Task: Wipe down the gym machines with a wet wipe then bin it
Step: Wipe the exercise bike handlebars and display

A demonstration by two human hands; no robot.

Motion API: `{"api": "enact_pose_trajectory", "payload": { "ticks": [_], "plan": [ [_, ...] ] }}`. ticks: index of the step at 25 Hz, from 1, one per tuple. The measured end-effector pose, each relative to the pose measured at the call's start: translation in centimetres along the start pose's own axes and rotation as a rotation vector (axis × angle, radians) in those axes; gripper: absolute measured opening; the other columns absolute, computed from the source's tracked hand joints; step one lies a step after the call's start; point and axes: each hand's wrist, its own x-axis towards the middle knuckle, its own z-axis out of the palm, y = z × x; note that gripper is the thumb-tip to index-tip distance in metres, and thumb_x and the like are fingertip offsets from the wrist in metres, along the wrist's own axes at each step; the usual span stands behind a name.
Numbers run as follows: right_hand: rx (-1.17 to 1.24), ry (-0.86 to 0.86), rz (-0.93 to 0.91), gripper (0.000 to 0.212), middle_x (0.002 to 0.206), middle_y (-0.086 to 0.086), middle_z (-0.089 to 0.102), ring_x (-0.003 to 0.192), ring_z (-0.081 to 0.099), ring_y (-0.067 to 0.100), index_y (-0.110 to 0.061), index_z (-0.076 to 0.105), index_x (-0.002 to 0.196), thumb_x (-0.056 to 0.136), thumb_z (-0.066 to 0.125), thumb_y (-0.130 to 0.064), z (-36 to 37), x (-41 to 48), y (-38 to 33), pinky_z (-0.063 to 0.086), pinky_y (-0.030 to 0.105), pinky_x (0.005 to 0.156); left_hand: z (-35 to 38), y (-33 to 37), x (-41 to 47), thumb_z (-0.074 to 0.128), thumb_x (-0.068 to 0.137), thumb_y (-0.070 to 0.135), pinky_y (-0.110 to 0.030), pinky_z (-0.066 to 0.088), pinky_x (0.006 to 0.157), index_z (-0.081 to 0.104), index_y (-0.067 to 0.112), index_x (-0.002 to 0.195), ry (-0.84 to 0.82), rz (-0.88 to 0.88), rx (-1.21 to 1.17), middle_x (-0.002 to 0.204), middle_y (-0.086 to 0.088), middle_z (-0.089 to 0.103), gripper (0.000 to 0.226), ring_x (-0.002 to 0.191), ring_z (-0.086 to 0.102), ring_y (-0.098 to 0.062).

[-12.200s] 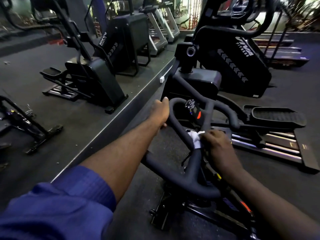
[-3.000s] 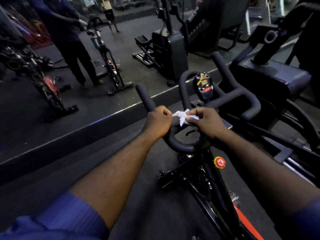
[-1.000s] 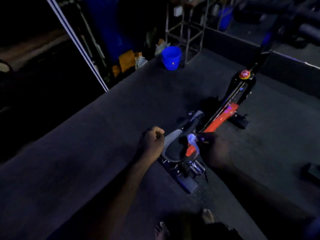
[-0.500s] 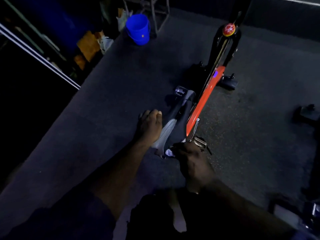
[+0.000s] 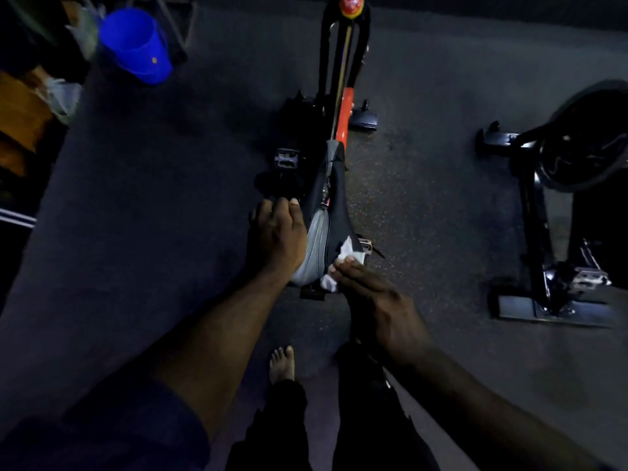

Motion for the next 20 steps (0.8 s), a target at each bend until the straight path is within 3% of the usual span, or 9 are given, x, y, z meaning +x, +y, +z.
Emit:
{"api": "enact_pose_trajectory", "payload": {
  "ticks": [3, 6, 8, 11, 14, 17, 20],
  "plan": [
    [-0.062, 0.124, 0.207, 0.055, 0.166, 0.010, 0.037, 0.151, 0.038, 0.026, -0.013, 0.044, 0.157, 0.103, 0.037, -0.019, 0.6, 5.7, 1.0, 0.038, 0.033, 0.117, 0.7, -0.4, 0.1, 0.029, 0.106, 0.042, -0.046, 0.041, 0.097, 0.066, 0.008, 0.102, -0.022, 0.008, 0.012, 0.115, -0.019, 0.063, 0.050, 0.112, 0.054, -0.038],
    [0.017, 0.105, 0.282, 0.056, 0.171, 0.011, 0.023, 0.159, 0.020, 0.023, -0.012, 0.033, 0.162, 0.112, 0.036, -0.038, 2.0, 7.3, 1.0, 0.026, 0.041, 0.127, 0.6, -0.4, 0.0, 0.029, 0.108, 0.041, -0.045, 0.041, 0.099, 0.065, 0.008, 0.106, -0.015, 0.044, 0.062, 0.119, -0.018, 0.062, 0.049, 0.114, 0.053, -0.037],
    [-0.061, 0.082, 0.224, 0.055, 0.171, 0.008, 0.024, 0.159, 0.018, 0.021, -0.013, 0.035, 0.161, 0.113, 0.036, -0.038, 3.0, 2.9, -1.1, 0.025, 0.045, 0.128, 0.4, -0.2, -0.1, 0.029, 0.109, 0.040, -0.047, 0.041, 0.100, 0.064, 0.007, 0.107, -0.029, 0.042, 0.065, 0.121, -0.019, 0.061, 0.049, 0.116, 0.052, -0.039],
    [-0.139, 0.074, 0.185, 0.050, 0.167, 0.005, 0.035, 0.156, 0.028, 0.019, -0.016, 0.046, 0.157, 0.111, 0.040, -0.036, 3.1, -1.8, -2.2, 0.033, 0.044, 0.124, 0.0, 0.0, -0.4, 0.026, 0.106, 0.042, -0.049, 0.043, 0.098, 0.063, 0.005, 0.104, -0.028, 0.068, 0.057, 0.119, -0.020, 0.061, 0.052, 0.115, 0.053, -0.039],
    [0.100, 0.262, 0.380, 0.041, 0.160, -0.001, 0.045, 0.149, 0.038, 0.009, -0.024, 0.054, 0.151, 0.111, 0.046, -0.033, 1.5, 2.9, -0.2, 0.036, 0.028, 0.122, 0.2, 0.0, -0.2, 0.025, 0.104, 0.043, -0.050, 0.044, 0.098, 0.063, 0.005, 0.103, -0.034, 0.042, 0.044, 0.118, -0.019, 0.061, 0.054, 0.114, 0.053, -0.038],
    [0.196, 0.369, 0.453, 0.037, 0.152, -0.018, 0.042, 0.137, 0.041, -0.007, -0.025, 0.060, 0.145, 0.110, 0.053, -0.026, 1.4, 2.7, -1.8, 0.032, 0.008, 0.114, 0.1, 0.0, -0.3, 0.025, 0.104, 0.043, -0.048, 0.044, 0.098, 0.062, 0.007, 0.103, -0.049, 0.016, 0.024, 0.119, -0.017, 0.061, 0.052, 0.114, 0.052, -0.036],
    [0.183, 0.340, 0.469, 0.037, 0.148, -0.020, 0.039, 0.136, 0.037, -0.009, -0.022, 0.063, 0.143, 0.107, 0.058, -0.019, 1.5, -0.7, -3.5, 0.033, 0.010, 0.114, -0.4, 0.4, -0.5, 0.024, 0.102, 0.045, -0.051, 0.046, 0.097, 0.062, 0.009, 0.103, -0.071, 0.013, -0.001, 0.118, -0.015, 0.061, 0.053, 0.113, 0.053, -0.036]
  ]
}}
